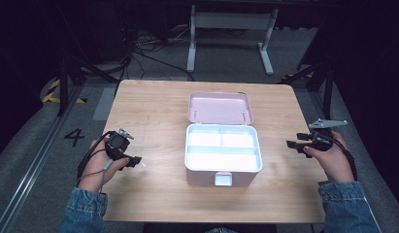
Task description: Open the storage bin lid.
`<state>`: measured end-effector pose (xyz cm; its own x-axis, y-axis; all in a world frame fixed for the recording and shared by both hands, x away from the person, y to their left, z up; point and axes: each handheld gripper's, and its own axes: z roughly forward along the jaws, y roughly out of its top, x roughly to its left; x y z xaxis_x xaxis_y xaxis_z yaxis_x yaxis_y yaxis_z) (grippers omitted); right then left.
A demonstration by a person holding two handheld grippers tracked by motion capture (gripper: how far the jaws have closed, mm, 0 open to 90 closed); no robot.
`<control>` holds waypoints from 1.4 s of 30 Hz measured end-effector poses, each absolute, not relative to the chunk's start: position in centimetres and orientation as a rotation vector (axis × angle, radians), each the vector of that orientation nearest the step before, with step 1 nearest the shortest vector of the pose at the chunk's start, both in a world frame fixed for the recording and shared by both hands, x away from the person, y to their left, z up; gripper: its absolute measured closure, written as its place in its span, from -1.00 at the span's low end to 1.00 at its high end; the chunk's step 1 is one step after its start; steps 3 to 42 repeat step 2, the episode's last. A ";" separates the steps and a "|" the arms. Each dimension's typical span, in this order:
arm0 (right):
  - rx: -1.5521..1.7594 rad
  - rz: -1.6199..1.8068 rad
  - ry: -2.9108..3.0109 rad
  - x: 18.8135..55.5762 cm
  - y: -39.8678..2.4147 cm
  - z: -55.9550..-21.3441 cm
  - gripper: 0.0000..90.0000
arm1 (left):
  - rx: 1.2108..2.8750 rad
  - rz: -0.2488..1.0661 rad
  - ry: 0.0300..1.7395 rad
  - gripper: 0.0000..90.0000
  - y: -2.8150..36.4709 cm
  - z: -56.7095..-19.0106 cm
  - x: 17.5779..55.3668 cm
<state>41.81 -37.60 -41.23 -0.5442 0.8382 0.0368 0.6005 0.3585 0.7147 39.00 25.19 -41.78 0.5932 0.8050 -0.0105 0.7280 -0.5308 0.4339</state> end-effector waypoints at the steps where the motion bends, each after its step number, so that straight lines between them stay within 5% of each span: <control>1: 1.266 0.993 2.291 41.8 -37.5 -41.2 -0.13 | 2.420 0.262 1.228 -0.39 25.1 -41.7 39.0; 42: 1.266 0.993 2.291 41.8 -37.5 -41.2 -0.13 | 2.420 0.262 1.228 -0.39 25.1 -41.7 39.0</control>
